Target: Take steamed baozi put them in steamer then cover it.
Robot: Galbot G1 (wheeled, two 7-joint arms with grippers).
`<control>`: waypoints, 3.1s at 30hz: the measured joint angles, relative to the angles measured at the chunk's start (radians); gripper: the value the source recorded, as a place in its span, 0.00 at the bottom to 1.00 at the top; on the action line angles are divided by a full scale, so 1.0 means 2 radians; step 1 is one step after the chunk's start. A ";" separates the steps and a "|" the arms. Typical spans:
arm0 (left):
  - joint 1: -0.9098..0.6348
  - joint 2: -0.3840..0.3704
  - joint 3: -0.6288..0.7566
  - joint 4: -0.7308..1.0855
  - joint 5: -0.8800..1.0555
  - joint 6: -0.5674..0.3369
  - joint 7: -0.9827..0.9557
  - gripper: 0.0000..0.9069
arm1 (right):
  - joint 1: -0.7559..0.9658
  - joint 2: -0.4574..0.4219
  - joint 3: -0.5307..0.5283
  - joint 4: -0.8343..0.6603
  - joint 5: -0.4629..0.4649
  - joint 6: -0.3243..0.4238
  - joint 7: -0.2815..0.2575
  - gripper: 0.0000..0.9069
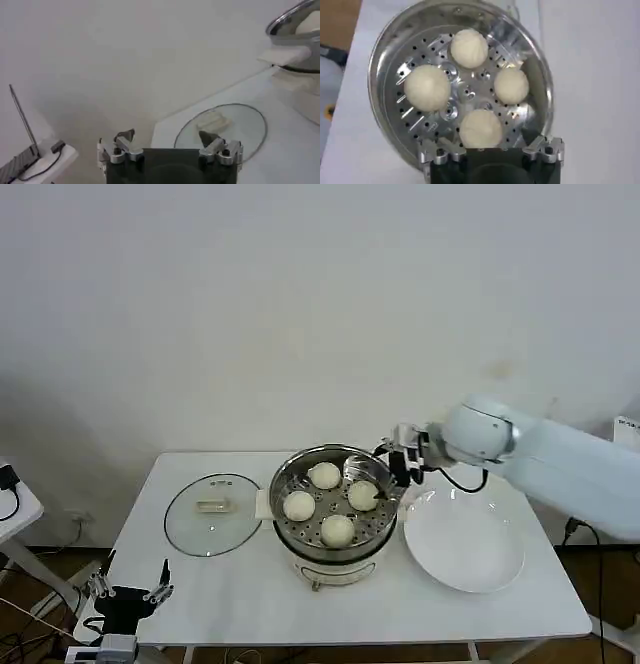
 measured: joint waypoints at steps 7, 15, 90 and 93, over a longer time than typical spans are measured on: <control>-0.001 -0.001 0.001 0.010 0.000 -0.007 -0.002 1.00 | -0.182 -0.026 0.175 0.042 -0.008 0.051 0.114 1.00; -0.002 -0.005 0.003 0.021 0.005 -0.023 -0.001 1.00 | -0.420 0.030 0.412 0.049 -0.047 0.139 0.204 1.00; -0.402 0.096 0.214 0.474 0.459 -0.123 0.001 1.00 | -0.977 0.369 0.953 0.156 -0.097 0.260 0.217 1.00; -0.412 0.094 0.215 0.488 0.462 -0.123 -0.002 1.00 | -0.977 0.371 0.953 0.156 -0.097 0.260 0.217 1.00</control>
